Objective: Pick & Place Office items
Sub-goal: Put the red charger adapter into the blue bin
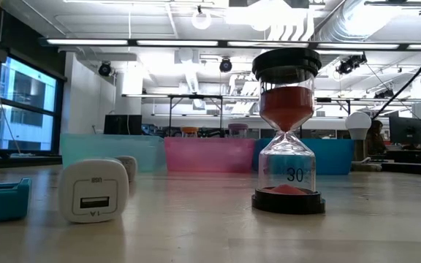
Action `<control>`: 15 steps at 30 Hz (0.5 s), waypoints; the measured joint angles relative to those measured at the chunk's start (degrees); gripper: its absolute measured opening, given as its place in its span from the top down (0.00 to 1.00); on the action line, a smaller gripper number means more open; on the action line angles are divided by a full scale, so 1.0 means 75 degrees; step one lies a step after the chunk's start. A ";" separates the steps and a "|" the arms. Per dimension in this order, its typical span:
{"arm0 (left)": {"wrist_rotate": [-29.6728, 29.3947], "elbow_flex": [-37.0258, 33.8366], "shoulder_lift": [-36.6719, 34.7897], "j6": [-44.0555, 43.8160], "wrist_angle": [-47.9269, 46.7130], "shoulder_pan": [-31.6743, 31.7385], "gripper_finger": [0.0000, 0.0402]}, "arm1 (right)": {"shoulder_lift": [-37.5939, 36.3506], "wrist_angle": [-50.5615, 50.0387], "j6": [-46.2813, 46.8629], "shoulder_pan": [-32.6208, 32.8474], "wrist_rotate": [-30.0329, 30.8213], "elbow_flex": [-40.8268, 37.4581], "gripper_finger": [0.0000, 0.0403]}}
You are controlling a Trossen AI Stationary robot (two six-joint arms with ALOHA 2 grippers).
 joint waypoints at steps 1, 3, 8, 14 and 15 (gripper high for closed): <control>0.0021 0.0040 -0.0142 -0.0259 -0.0142 0.0063 0.28 | -0.0040 -0.0512 0.0119 0.0054 0.0594 -0.0031 0.73; -0.0006 0.0047 -0.0342 -0.0962 -0.0591 0.0238 0.28 | -0.0207 -0.1617 0.0455 0.0211 0.1734 -0.0034 0.73; 0.0108 -0.0022 -0.0693 -0.2555 -0.1881 0.0842 0.28 | -0.0994 -0.4054 0.2084 0.0207 0.3938 0.0008 0.73; 0.0384 -0.0003 -0.0841 -0.3693 -0.2837 0.1298 0.28 | -0.1520 -0.6484 0.3413 -0.0785 0.4954 0.0022 0.73; 0.0432 -0.0010 -0.0797 -0.3892 -0.3069 0.1329 0.28 | -0.1594 -0.6806 0.3688 -0.1166 0.4750 0.0047 0.73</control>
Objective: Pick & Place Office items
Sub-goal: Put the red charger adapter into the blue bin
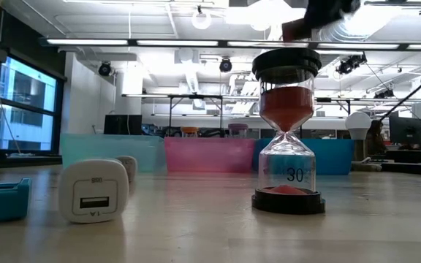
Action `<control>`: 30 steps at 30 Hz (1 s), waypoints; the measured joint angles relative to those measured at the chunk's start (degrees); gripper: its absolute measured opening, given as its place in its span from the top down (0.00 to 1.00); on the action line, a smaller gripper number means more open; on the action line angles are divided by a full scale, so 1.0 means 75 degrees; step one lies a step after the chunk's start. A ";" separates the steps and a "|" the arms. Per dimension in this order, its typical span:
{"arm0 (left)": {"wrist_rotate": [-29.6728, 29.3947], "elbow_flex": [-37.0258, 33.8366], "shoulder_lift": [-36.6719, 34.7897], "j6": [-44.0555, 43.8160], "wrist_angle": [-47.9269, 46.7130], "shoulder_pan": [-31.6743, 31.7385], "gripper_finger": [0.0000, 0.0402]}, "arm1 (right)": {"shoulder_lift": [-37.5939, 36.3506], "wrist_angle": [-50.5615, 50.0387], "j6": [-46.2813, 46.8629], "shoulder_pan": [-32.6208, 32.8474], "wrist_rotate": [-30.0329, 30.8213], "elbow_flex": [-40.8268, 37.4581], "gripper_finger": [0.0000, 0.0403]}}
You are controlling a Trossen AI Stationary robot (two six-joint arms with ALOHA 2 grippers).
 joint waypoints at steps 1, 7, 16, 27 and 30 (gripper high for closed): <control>0.0057 0.0000 0.0011 -0.0182 -0.0125 0.0034 0.28 | -0.0051 -0.0386 0.0269 -0.0350 -0.0234 0.0002 0.73; 0.0364 0.0000 0.0013 -0.0980 -0.1430 0.0204 0.28 | 0.0059 -0.1157 0.0279 -0.2403 -0.1774 -0.0019 0.73; 0.1055 -0.0188 0.0011 -0.1765 -0.2328 0.0242 0.28 | 0.0888 0.0013 -0.1165 -0.4896 -0.4417 -0.0021 0.73; 0.1172 -0.0561 0.0162 -0.2427 -0.2555 0.0242 0.28 | 0.3221 0.1888 -0.2073 -0.6213 -0.5610 -0.0013 0.73; 0.1168 -0.0635 0.0224 -0.2479 -0.2510 0.0242 0.28 | 0.3769 0.2170 -0.2063 -0.6297 -0.5698 -0.0013 0.73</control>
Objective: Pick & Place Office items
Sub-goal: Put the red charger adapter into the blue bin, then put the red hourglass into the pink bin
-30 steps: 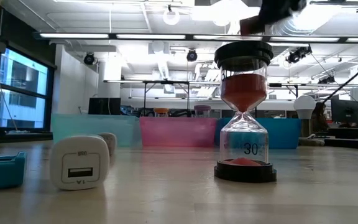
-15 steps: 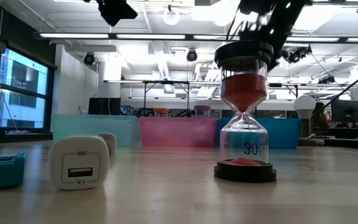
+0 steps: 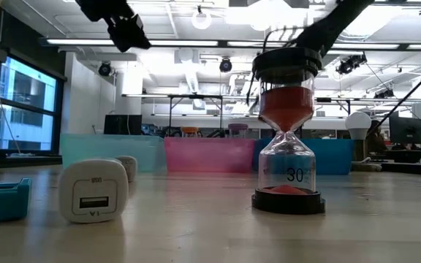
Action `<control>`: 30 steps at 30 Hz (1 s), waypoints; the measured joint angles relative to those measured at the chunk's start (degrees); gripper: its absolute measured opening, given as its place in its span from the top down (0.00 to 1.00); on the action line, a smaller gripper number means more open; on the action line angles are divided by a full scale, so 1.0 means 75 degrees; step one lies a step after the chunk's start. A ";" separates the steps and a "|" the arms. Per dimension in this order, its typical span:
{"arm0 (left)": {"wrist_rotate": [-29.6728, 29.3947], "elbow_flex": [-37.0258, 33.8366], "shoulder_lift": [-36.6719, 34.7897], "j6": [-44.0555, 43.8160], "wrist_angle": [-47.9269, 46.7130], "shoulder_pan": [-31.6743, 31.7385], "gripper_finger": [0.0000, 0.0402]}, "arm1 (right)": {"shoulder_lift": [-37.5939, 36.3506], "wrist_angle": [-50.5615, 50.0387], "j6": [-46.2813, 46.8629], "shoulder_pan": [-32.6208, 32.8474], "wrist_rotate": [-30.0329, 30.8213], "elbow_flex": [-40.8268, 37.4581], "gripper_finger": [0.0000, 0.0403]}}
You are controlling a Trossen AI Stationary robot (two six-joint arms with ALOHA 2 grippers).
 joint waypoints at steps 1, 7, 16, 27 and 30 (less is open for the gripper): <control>0.0000 -0.0036 0.0000 -0.0002 -0.0034 0.0000 0.28 | 0.0160 0.0103 -0.0017 -0.0012 -0.0008 0.0000 0.73; -0.0005 -0.0169 0.0093 -0.0002 0.0044 -0.0003 0.28 | 0.0651 0.0490 0.0151 -0.0021 0.0250 0.0000 0.73; -0.0019 -0.0189 0.0299 -0.0002 0.0102 -0.0003 0.28 | 0.0361 0.0384 0.0415 0.0057 0.0626 0.0000 0.13; 0.0239 -0.0189 0.0370 -0.0552 -0.0128 -0.0002 0.28 | -0.1668 -0.0096 0.0421 0.0912 0.1177 0.0003 0.11; 0.0738 -0.0189 0.0370 -0.0637 -0.0179 -0.0006 0.28 | -0.2400 -0.0413 0.0464 0.1353 0.1125 0.0003 0.12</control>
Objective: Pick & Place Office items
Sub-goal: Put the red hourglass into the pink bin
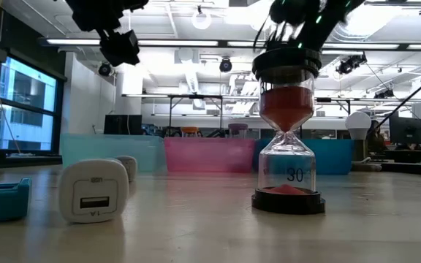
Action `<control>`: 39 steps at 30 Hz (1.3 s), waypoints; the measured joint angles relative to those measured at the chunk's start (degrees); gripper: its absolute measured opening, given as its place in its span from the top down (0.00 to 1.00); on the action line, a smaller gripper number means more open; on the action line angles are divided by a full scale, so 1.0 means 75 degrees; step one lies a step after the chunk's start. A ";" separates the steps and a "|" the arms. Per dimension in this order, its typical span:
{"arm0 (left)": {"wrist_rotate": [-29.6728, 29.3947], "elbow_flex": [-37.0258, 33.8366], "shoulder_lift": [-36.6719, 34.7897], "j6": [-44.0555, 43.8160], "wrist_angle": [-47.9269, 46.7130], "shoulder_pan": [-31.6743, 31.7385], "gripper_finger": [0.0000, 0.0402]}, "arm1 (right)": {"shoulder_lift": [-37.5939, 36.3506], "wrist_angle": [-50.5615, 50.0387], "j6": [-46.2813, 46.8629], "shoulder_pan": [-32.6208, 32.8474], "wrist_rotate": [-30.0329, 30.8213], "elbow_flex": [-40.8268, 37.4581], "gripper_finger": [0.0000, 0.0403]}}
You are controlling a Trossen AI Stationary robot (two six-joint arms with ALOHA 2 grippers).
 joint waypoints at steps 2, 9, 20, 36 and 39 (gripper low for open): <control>0.0240 0.0000 0.0000 -0.0002 -0.0002 -0.0042 0.28 | -0.0415 -0.0217 0.0186 0.0359 -0.0013 0.0000 0.13; 0.0326 0.0000 0.0041 0.0124 -0.0005 -0.0572 0.28 | -0.1435 -0.0651 0.0780 0.1689 -0.0861 0.0000 0.13; 0.0185 0.0000 0.0108 0.0151 0.0015 -0.1621 0.28 | -0.1184 -0.0370 0.1142 0.3668 -0.1178 -0.0003 0.13; -0.0391 0.0003 0.0131 -0.1970 -0.0425 -0.2373 0.28 | -0.0679 0.1226 0.0464 0.4757 -0.1168 0.0000 0.13; -0.0391 0.0003 0.0131 -0.1991 -0.0422 -0.2326 0.28 | -0.0486 0.1306 0.0481 0.4756 -0.1575 -0.0001 0.13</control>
